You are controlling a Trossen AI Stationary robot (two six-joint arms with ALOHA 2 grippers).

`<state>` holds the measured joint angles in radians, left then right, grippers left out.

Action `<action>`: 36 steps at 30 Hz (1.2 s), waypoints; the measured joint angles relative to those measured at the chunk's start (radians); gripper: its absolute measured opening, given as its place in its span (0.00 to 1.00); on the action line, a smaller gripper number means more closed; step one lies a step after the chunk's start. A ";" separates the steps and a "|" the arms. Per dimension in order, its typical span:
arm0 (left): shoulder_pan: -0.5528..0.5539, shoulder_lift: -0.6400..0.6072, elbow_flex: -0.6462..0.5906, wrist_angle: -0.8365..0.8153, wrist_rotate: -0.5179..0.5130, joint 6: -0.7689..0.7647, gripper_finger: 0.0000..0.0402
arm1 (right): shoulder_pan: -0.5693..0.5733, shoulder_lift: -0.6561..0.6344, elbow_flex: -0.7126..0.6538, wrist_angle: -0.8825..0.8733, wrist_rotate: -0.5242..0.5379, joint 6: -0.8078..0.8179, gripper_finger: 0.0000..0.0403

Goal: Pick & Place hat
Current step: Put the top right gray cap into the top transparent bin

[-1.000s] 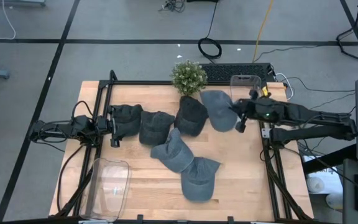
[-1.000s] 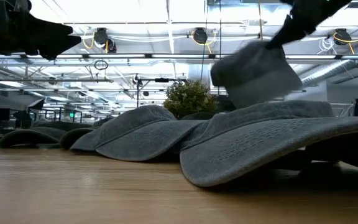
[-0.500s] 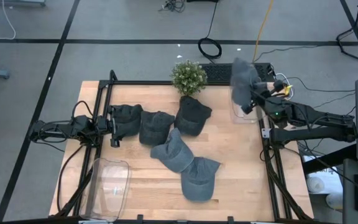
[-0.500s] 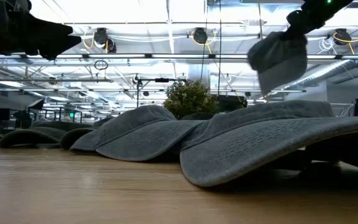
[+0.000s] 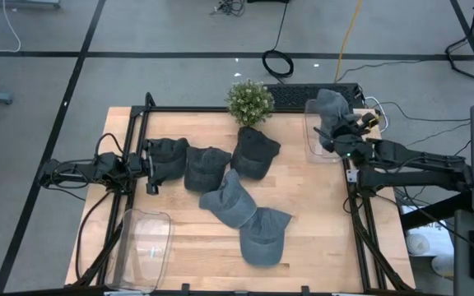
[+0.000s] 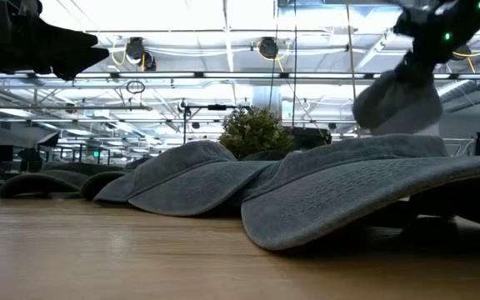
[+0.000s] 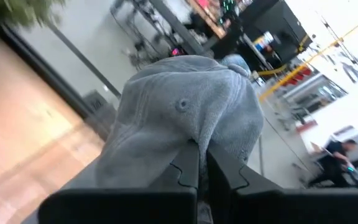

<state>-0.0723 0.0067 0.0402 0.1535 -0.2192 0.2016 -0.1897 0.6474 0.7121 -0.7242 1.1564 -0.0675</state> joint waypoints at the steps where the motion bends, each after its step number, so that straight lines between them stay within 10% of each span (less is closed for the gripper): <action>1: 0.000 0.000 0.000 0.000 0.000 0.000 0.73 | -0.013 0.002 -0.016 0.000 0.000 0.004 0.00; 13: 0.000 0.000 0.000 0.000 0.000 0.000 0.73 | -0.124 0.067 -0.054 0.090 -0.334 -0.063 0.00; 21: 0.000 0.000 0.000 0.000 0.000 0.000 0.73 | -0.189 0.108 -0.054 0.089 -0.372 -0.076 0.02; 36: 0.000 0.000 0.000 0.000 0.000 0.000 0.73 | -0.272 0.118 -0.054 0.137 -0.375 -0.076 0.44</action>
<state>-0.0723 0.0067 0.0402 0.1535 -0.2192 0.2016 -0.4615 0.7658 0.6582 -0.5875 0.7816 -0.1432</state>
